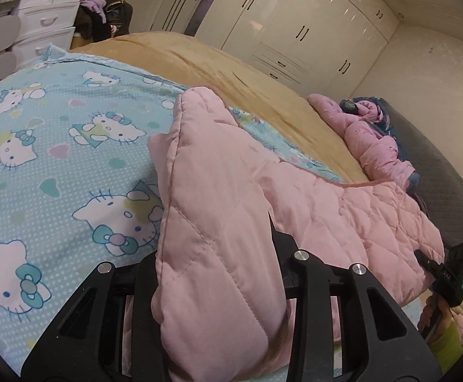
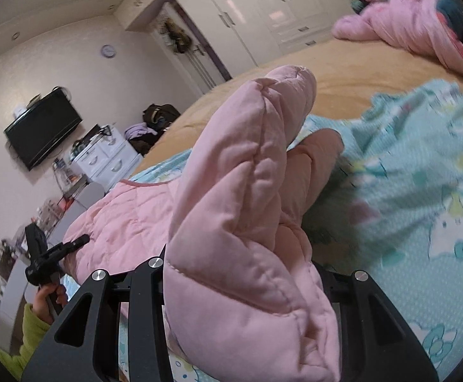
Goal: Fold large clothes
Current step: 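Lift the bundle edge with both tools and fold it over the bundle, then lay the folded edge down and open both tools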
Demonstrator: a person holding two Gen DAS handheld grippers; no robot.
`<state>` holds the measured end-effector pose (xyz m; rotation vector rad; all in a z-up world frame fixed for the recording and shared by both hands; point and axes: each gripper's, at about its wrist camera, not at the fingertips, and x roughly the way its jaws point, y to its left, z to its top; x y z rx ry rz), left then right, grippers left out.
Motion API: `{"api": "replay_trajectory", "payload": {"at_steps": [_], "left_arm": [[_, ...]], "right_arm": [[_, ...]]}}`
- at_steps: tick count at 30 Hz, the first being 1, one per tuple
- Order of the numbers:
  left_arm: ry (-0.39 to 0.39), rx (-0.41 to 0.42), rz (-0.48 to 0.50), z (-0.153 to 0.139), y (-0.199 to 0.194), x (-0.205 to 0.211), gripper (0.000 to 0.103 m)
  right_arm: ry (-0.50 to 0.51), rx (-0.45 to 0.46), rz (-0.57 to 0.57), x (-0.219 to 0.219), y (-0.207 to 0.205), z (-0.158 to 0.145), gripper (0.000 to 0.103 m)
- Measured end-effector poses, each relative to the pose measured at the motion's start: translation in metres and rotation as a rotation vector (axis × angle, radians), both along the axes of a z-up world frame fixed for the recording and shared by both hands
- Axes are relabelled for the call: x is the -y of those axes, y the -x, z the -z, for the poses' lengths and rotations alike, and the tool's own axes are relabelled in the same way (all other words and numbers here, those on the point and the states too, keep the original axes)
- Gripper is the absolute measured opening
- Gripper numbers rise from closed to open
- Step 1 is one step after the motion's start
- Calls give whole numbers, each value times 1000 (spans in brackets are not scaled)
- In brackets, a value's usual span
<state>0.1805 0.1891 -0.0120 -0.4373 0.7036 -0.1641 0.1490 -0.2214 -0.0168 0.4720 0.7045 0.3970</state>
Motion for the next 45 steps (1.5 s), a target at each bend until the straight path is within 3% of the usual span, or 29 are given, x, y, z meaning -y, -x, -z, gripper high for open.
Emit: {"api": "replay_trajectory", "payload": {"at_steps": [8,17,20,25,31,33,36,45], "left_arm": [[-23,-48,-18,13,-4,-2,31],[-96,-88,-39,23,-19,3,42],[-119,-98,-43,24,-19,5,45],[-145,-105,-56,23,-17,6,51],[-189,-120,-58,18,-13,13,77],[-204,-106,-59,12,-9,16,85],[-239,-71,-60,0,-1,22,94],[-284,-4,-97,-33,28,34,94]], "right_arm": [[19,-118,80,13,-2,33,43],[-2,-212,152,22,-15,67,56],[-8,-227,163,22,-12,71,64],[18,-259,189,25,-8,66,88],[143,-208,206,21,8,44,89],[199,-136,230,21,18,27,95],[255,-53,237,21,30,7,96],[296,121,160,-3,61,-43,99]]}}
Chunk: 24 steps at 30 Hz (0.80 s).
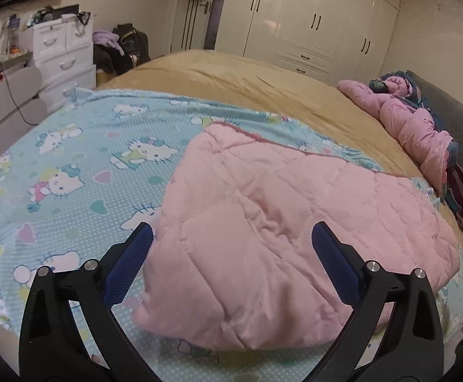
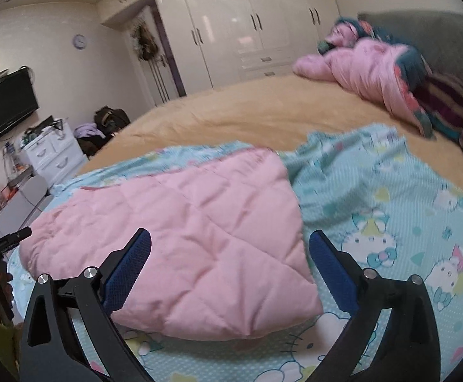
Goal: Fold large clothes
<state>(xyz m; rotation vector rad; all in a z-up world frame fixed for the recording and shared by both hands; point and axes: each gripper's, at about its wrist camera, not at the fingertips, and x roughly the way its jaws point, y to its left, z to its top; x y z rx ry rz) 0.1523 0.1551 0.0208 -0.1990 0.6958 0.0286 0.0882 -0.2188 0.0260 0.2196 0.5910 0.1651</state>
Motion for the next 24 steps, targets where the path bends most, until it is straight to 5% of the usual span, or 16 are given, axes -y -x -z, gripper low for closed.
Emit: {"api": "replay_trajectory", "payload": {"at_steps": [11,24], "left_arm": [[-42,162,47,-44,64,40,94],[-61,178,99,-20,122,99,94]], "right_arm": [[23,98,-99,-39,45,-35,99],[31,115,-159,-81,95,-19,99]]}}
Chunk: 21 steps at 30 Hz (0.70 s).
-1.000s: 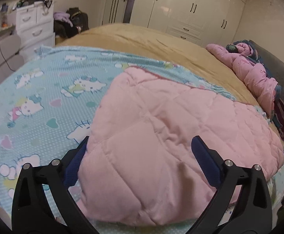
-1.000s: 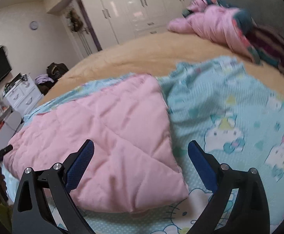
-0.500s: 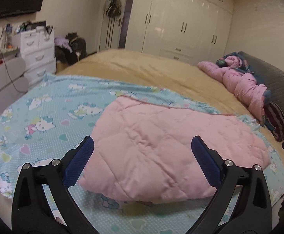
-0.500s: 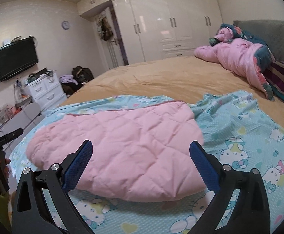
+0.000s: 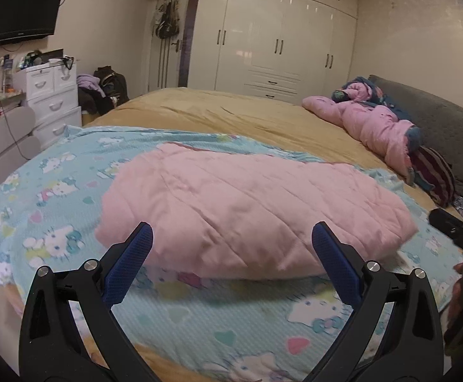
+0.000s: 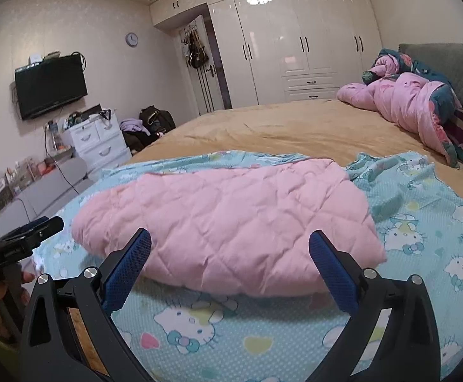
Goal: Fold large clothes
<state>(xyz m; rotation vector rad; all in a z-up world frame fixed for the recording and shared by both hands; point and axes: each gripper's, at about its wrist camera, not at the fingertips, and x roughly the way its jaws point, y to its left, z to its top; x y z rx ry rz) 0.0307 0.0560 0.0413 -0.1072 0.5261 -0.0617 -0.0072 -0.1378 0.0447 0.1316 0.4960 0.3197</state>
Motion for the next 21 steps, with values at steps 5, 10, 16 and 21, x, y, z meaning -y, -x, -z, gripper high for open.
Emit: {"api": "replay_trajectory", "payload": {"at_steps": [5,10,16,21], "left_arm": [[-18,-21,-12,11,11,17,94],[18,-13,10,17,18,22,94],[-4,-27,-27,17,20,22,94],[-26,-32,-48,18,21,23,94]], "right_arm": [[2,-43,-28,-10,17,15,99],[37,-74,-50,-22,22,27,99],[37,-81,-69,-27,19,27,99],[33,-77,-71,-26,19,27,99]]}}
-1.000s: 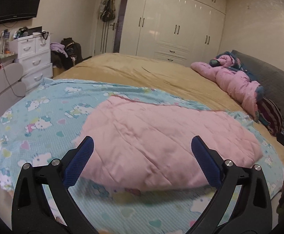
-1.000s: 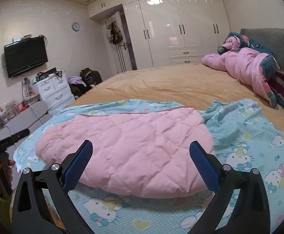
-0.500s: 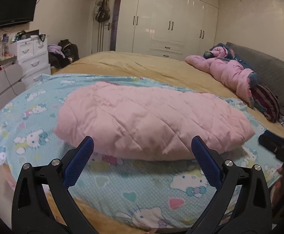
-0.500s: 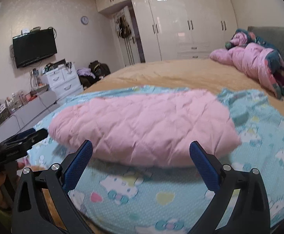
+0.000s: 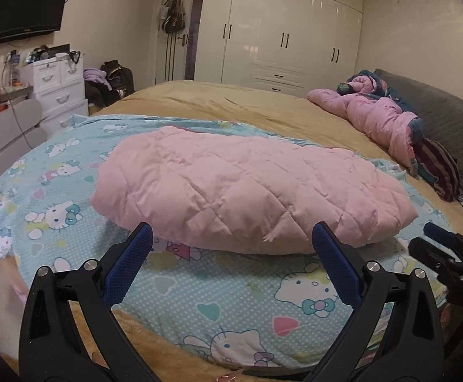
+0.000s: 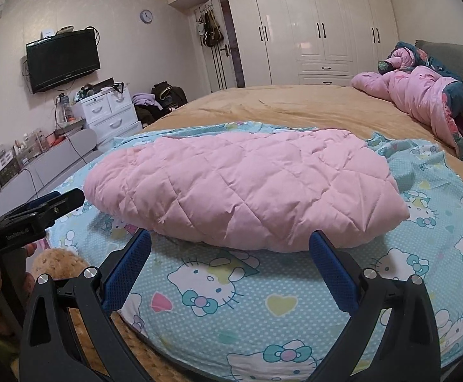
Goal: Fold large clothes
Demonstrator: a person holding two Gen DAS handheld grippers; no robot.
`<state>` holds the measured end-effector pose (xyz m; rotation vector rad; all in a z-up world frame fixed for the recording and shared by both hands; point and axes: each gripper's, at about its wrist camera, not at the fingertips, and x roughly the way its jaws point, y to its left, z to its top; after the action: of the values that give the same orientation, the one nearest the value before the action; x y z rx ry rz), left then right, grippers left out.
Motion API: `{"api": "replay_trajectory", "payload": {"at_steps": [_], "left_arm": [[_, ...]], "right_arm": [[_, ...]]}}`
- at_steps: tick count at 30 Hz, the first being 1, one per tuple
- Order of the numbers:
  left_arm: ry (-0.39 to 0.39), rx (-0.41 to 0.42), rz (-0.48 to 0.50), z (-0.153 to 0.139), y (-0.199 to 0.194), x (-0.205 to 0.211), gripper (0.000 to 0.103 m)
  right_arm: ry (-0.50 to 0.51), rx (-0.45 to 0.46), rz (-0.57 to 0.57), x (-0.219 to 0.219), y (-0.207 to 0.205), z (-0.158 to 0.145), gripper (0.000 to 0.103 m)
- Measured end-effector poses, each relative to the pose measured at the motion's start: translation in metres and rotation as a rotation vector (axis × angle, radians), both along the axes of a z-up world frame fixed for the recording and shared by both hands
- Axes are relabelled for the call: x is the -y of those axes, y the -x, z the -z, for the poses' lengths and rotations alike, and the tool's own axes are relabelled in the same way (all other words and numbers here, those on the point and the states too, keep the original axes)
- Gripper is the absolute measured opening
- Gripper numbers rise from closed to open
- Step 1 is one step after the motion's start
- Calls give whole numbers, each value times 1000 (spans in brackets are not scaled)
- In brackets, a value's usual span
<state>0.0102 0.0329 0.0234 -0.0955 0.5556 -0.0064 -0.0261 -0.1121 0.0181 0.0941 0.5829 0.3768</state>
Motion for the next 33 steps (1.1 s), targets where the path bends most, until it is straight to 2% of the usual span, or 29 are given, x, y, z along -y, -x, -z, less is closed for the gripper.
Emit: {"api": "replay_trajectory", "payload": {"at_steps": [33], "left_arm": [[-21,-1,-11,0,4,0,94]], "right_arm": [[7,11,2,1,5,-4,99]]}}
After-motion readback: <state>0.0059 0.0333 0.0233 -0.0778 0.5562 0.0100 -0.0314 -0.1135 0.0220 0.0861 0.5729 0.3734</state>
